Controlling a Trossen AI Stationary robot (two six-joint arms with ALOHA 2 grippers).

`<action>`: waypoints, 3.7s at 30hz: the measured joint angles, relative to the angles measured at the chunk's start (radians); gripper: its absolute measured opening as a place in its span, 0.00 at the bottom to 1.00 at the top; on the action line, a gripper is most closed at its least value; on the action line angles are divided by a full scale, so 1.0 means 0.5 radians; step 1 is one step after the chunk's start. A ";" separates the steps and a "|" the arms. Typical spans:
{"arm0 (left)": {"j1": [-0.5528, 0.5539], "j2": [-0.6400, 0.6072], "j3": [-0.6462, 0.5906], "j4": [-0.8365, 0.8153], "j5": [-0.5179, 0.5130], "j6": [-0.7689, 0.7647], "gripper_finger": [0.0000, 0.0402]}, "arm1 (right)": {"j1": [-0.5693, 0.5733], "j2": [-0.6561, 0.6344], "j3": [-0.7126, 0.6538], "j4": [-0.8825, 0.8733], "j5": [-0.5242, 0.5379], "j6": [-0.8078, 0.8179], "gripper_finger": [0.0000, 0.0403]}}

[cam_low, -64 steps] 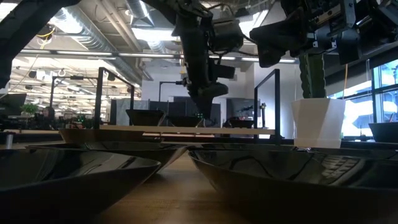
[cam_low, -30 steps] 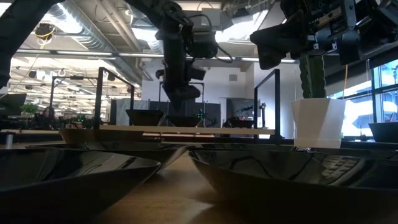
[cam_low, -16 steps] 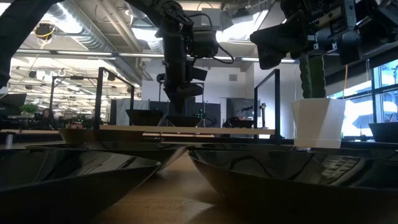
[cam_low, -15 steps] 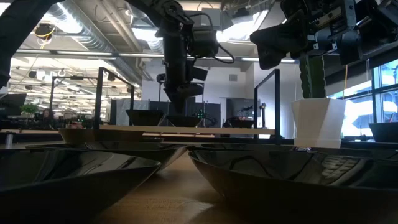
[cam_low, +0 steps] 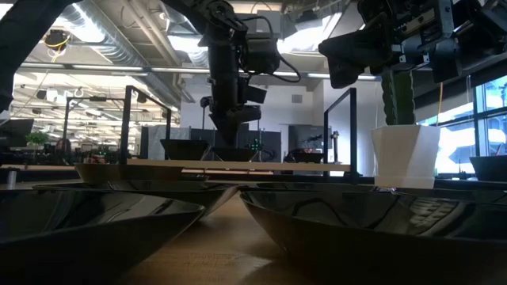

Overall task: Pick & Place Mini shaped plates
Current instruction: Stack the leaf-shaped plate on the top of the leaf-shaped plate on the shelf, then adjust the shelf on the table

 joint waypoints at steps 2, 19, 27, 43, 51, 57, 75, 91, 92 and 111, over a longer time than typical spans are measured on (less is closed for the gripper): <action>-0.020 0.014 0.000 0.003 0.007 -0.001 0.00 | 0.000 0.000 0.000 0.000 0.000 0.000 0.07; -0.065 0.045 0.000 0.013 0.047 -0.001 0.01 | 0.000 0.000 0.000 0.000 0.000 0.000 0.07; -0.114 0.045 0.000 0.014 0.084 -0.001 0.01 | 0.000 0.000 0.000 0.000 0.000 0.000 0.07; -0.205 0.045 0.000 0.109 0.213 0.051 0.00 | 0.000 0.000 0.000 0.000 0.000 0.000 0.07; -0.234 0.045 0.000 0.148 0.232 0.085 0.00 | 0.000 0.000 0.000 0.000 0.000 0.000 0.07; -0.232 0.045 0.000 0.166 0.130 0.092 0.00 | 0.000 0.000 0.000 0.000 0.000 0.000 0.07; -0.661 -0.454 0.190 0.039 -0.312 0.396 0.00 | 0.000 0.000 0.001 -0.016 0.000 0.002 0.07; -0.834 -2.314 -1.944 2.211 0.451 1.065 0.01 | 0.000 0.000 0.001 -0.014 0.008 0.000 0.07; -0.750 -2.387 -2.061 2.277 0.537 1.054 0.01 | 0.000 0.000 0.001 -0.014 0.008 -0.006 0.07; -0.117 -2.540 -3.112 3.344 1.415 0.678 0.00 | -0.002 0.000 0.001 0.076 0.038 -0.195 0.07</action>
